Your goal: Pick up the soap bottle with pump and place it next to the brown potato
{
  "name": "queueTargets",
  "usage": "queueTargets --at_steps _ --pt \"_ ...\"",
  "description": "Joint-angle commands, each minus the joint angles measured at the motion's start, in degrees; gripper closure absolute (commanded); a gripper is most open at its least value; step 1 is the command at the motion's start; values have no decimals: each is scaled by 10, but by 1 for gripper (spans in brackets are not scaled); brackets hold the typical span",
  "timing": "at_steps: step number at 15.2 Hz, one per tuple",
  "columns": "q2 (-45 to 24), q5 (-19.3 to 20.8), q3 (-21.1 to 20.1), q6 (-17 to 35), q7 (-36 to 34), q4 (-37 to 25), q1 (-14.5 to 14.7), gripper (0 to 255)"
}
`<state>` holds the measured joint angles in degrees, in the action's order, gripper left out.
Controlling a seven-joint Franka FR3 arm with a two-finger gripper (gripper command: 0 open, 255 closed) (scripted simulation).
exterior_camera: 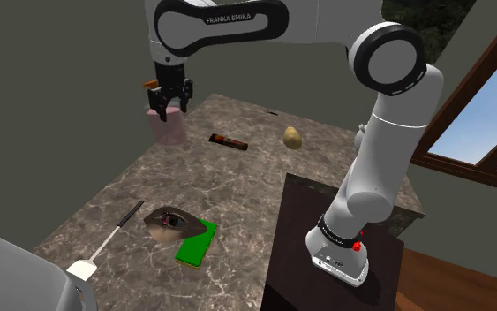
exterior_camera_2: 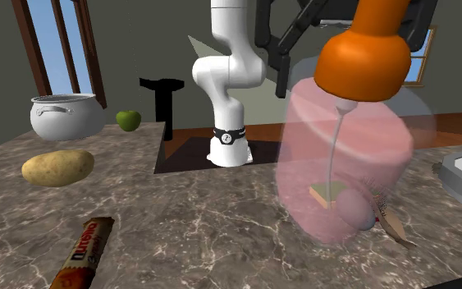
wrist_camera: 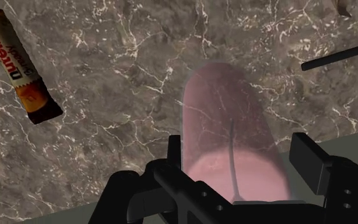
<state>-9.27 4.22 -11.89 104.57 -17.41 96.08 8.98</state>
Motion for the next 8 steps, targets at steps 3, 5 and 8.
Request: queueTargets --at_steps 3,5,8 --pt "2 -1 0 -30 1 -28 1 255" --pt "2 -1 -1 -46 2 -44 1 255" --pt "0 -1 -1 -70 3 -69 2 255"
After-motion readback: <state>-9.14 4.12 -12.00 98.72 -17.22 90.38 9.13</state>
